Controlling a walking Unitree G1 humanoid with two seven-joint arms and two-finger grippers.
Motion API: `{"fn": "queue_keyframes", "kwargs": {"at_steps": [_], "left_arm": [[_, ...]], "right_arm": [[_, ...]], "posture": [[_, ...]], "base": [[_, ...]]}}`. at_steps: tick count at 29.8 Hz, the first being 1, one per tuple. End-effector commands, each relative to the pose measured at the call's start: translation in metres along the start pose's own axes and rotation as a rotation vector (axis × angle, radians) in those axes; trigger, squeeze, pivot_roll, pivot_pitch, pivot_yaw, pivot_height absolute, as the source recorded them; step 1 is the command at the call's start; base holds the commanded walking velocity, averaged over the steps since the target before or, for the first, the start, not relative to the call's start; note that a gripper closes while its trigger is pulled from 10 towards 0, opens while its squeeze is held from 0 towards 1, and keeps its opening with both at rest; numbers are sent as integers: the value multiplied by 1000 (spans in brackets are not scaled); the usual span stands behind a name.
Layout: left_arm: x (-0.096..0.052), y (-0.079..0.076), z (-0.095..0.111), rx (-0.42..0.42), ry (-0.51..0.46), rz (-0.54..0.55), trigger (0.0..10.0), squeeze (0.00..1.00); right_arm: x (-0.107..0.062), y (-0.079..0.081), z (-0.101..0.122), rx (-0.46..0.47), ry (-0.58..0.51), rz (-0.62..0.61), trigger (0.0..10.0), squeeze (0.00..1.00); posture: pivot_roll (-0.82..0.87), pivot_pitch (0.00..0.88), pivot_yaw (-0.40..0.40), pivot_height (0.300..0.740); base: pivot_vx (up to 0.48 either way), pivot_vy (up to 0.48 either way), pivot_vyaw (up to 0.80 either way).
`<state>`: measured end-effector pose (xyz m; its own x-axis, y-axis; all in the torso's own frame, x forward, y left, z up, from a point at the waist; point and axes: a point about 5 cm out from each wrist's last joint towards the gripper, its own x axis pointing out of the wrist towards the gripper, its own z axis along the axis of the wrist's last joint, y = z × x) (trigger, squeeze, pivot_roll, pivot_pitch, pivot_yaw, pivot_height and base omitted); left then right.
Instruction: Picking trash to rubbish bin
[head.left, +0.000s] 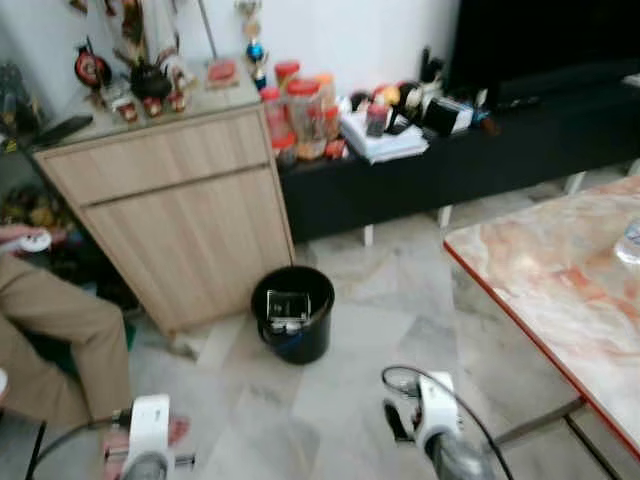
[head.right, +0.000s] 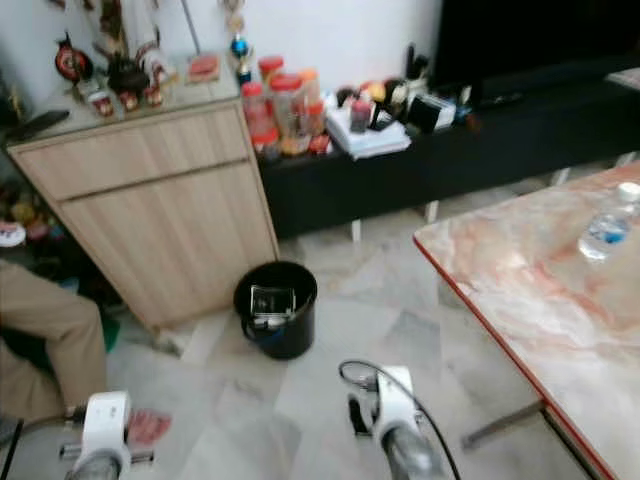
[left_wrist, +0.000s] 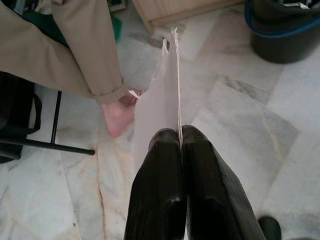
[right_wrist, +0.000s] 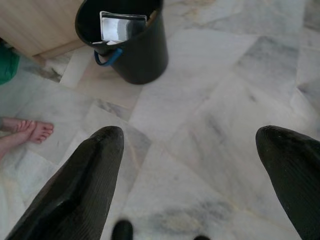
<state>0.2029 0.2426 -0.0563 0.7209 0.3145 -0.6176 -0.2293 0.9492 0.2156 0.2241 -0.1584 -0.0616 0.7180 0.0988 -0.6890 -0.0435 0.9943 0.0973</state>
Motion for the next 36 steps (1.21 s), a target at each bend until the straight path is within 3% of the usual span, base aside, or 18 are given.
{"fn": "queue_keyframes", "kwargs": {"at_steps": [1, 36], "left_arm": [[1, 9, 1, 26, 2, 16, 10000, 0], [2, 8, 4, 25, -12, 18, 10000, 0]], "right_arm": [[3, 13, 3, 13, -6, 28, 10000, 0], [4, 14, 8, -6, -25, 34, 10000, 0]], "posture": [[77, 0, 90, 740], [79, 0, 87, 740]], "base": [[450, 0, 0], [449, 0, 0]]}}
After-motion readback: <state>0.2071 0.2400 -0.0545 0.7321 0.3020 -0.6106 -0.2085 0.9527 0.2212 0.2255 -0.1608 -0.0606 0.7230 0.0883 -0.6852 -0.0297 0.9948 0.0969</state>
